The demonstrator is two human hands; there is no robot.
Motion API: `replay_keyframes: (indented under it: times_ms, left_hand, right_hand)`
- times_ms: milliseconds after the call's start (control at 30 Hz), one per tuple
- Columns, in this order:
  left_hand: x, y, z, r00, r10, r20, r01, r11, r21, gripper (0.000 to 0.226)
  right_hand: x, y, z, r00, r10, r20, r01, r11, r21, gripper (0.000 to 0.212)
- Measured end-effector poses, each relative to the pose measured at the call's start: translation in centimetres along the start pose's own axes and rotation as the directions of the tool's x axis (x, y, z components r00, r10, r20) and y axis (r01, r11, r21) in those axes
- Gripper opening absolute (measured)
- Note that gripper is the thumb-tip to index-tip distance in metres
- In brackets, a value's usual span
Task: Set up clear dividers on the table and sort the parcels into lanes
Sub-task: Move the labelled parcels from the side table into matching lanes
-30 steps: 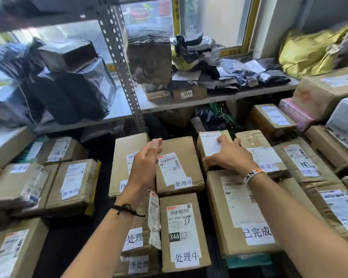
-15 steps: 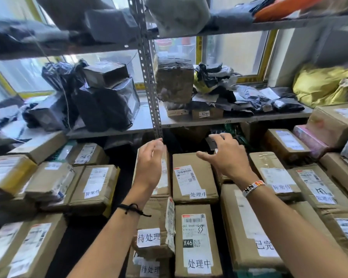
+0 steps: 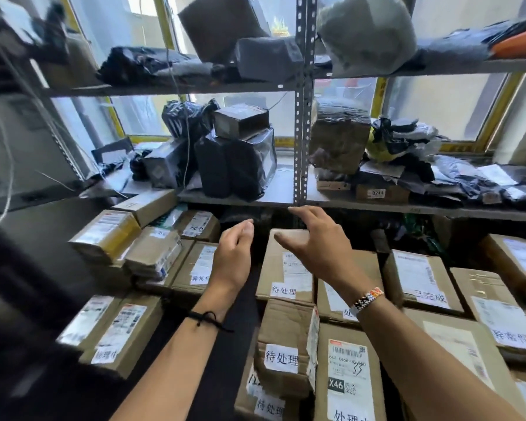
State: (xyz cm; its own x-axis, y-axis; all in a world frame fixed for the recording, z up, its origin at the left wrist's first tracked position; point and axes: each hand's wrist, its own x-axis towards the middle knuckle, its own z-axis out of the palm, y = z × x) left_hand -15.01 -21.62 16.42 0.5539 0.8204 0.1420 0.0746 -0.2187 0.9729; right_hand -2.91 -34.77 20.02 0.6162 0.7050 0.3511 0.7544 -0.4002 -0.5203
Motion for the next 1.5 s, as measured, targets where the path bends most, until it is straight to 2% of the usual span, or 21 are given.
replay_keyframes:
  times_ms: [200, 367, 467, 600, 700, 800, 867, 934, 1067, 1167, 1267, 1367, 1434, 1501]
  left_hand:
    - [0.3, -2.5, -5.2, 0.993, -0.050, -0.109, 0.054, 0.998, 0.032, 0.038]
    - [2.8, -5.1, -11.9, 0.970, -0.150, -0.193, 0.144, 0.988, -0.048, 0.027]
    - [5.1, -6.9, -15.4, 0.952, -0.202, -0.230, 0.182, 0.978, -0.105, 0.033]
    - [9.1, -10.0, -22.6, 0.926, -0.196, -0.322, 0.163, 0.979, -0.126, 0.026]
    - [13.1, -12.8, -29.1, 0.890, -0.202, -0.408, 0.178, 0.979, -0.097, 0.021]
    - [16.6, -15.8, -35.0, 0.819, -0.189, -0.542, 0.217, 0.976, -0.012, 0.025]
    - [18.9, -17.7, -38.4, 0.797, -0.174, -0.579, 0.231, 0.973, 0.026, 0.028]
    - [21.0, -19.5, -40.6, 0.797, -0.213, -0.566, 0.262, 0.965, 0.006, 0.033]
    - [24.2, -22.5, -42.2, 0.811, -0.365, -0.457, 0.353, 0.929, -0.115, 0.044]
    - [25.1, -24.5, -42.3, 0.815, -0.472, -0.335, 0.428, 0.881, -0.201, 0.039]
    - [24.8, -25.1, -42.2, 0.832, -0.449, -0.326, 0.391, 0.891, -0.231, 0.024]
    - [24.5, -24.8, -42.2, 0.836, -0.421, -0.352, 0.350, 0.903, -0.250, 0.029]
    - [24.0, -24.2, -41.8, 0.842, -0.395, -0.367, 0.310, 0.912, -0.270, 0.036]
    - [23.7, -23.3, -41.4, 0.850, -0.357, -0.388, 0.243, 0.918, -0.312, 0.034]
  right_hand:
    - [1.1, -5.4, 5.3, 0.991, -0.071, 0.111, 0.061, 0.994, 0.088, 0.066]
    - [2.7, -11.4, 12.1, 0.967, -0.130, 0.221, 0.101, 0.985, 0.139, 0.066]
    - [4.1, -14.5, 16.5, 0.947, -0.138, 0.289, 0.086, 0.979, 0.184, 0.064]
    - [7.0, -19.7, 24.0, 0.903, -0.107, 0.417, -0.004, 0.966, 0.258, 0.062]
    - [9.2, -23.5, 29.4, 0.865, -0.057, 0.499, -0.127, 0.936, 0.327, 0.068]
    - [11.0, -26.2, 33.8, 0.813, -0.011, 0.582, -0.287, 0.863, 0.417, 0.071]
    - [12.4, -27.6, 36.5, 0.787, 0.032, 0.616, -0.397, 0.790, 0.467, 0.072]
    - [13.4, -28.6, 38.7, 0.765, 0.082, 0.639, -0.500, 0.700, 0.509, 0.076]
    - [14.5, -29.2, 42.2, 0.767, 0.152, 0.624, -0.564, 0.624, 0.541, 0.081]
    - [15.0, -29.6, 44.0, 0.708, 0.173, 0.685, -0.652, 0.534, 0.538, 0.075]
    - [15.1, -29.9, 44.5, 0.680, 0.161, 0.715, -0.680, 0.503, 0.534, 0.081]
    - [15.0, -30.1, 44.3, 0.684, 0.139, 0.716, -0.676, 0.490, 0.550, 0.085]
    - [14.9, -29.9, 43.8, 0.705, 0.127, 0.698, -0.664, 0.466, 0.585, 0.085]
    - [15.1, -29.6, 42.9, 0.742, 0.122, 0.660, -0.626, 0.478, 0.616, 0.083]
